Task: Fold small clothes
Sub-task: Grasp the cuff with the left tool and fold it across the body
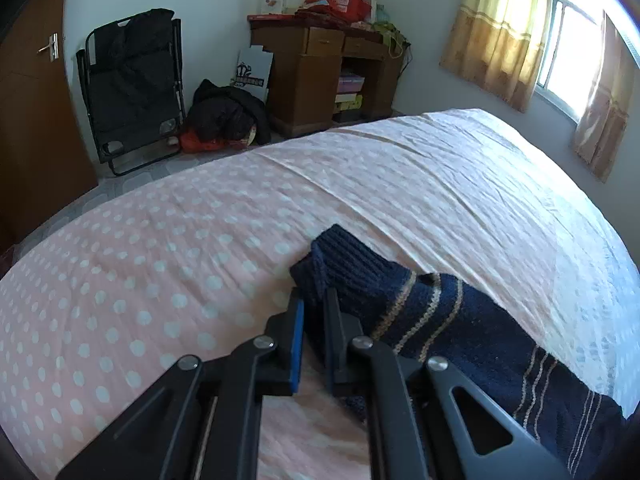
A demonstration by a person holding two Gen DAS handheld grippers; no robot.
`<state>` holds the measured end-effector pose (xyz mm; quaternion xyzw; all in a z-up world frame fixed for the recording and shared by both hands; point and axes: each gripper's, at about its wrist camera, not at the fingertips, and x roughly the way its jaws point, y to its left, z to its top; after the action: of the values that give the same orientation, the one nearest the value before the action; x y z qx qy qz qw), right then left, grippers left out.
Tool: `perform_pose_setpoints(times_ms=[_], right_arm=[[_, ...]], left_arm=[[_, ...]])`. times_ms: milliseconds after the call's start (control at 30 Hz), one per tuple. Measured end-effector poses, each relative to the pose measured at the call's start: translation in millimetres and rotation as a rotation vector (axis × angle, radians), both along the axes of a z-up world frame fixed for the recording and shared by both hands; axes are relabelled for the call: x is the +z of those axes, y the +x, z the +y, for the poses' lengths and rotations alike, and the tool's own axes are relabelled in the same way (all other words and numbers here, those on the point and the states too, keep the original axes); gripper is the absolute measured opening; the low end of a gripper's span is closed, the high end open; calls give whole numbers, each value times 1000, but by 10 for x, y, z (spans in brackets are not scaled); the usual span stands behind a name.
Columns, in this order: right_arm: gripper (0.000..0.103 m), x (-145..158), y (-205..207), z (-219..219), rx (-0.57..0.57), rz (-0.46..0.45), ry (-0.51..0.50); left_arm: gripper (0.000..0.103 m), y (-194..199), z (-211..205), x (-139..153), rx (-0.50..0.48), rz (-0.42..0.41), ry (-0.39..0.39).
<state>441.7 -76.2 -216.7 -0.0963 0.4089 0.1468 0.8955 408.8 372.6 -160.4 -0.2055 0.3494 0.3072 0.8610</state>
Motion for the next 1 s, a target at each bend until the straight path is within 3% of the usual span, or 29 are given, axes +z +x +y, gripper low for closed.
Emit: perform_pose_setpoints(times_ms=[167, 300, 500, 700, 1000], right_arm=[[75, -1, 1, 3, 0, 0, 0], [75, -2, 2, 4, 0, 0, 1], [75, 0, 11, 3, 0, 4, 4], [76, 232, -1, -251, -33, -4, 144], [76, 602, -412, -732, -102, -46, 196]], left_arm=[[8, -37, -22, 61, -2, -15, 1], [8, -129, -63, 258, -35, -100, -3], [8, -167, -250, 522, -85, -154, -8], [8, -200, -679, 861, -181, -230, -39], [8, -250, -1555, 1220, -298, -290, -54]])
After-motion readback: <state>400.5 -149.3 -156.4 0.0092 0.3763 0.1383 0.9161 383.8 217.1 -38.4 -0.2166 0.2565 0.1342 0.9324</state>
